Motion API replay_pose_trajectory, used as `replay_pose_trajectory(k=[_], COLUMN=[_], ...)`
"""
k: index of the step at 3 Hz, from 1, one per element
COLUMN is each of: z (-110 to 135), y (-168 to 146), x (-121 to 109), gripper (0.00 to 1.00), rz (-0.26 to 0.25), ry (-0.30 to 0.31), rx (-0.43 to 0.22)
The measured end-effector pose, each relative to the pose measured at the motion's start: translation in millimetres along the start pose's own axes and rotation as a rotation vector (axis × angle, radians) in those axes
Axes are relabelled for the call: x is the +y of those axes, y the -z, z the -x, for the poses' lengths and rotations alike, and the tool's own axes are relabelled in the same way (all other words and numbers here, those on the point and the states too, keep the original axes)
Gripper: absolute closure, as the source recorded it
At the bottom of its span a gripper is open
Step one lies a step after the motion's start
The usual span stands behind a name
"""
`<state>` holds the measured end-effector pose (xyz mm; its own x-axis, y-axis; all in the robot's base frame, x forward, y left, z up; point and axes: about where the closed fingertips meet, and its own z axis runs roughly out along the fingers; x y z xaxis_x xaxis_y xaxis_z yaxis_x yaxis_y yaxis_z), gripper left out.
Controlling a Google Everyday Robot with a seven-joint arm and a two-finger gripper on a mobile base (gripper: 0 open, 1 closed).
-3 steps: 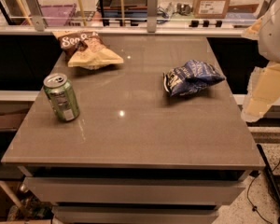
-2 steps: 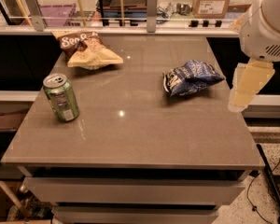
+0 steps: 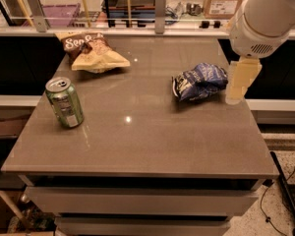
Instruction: Pick blue chip bag
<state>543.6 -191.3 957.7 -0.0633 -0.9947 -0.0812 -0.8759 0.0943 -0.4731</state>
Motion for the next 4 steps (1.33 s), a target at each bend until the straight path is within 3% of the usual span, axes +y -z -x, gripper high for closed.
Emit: replay_pose_trajectory(k=[2, 3, 4], z=[2.1, 3.2, 3.8], y=[-63.9, -95.5, -113.5], x=[-26.4, -17.0, -8.6], gripper=[0.00, 0.00, 0.00], rz=[0.158, 0.263, 0.323], ry=[0.039, 0.064, 0.077], rx=[0.006, -0.002, -0.011])
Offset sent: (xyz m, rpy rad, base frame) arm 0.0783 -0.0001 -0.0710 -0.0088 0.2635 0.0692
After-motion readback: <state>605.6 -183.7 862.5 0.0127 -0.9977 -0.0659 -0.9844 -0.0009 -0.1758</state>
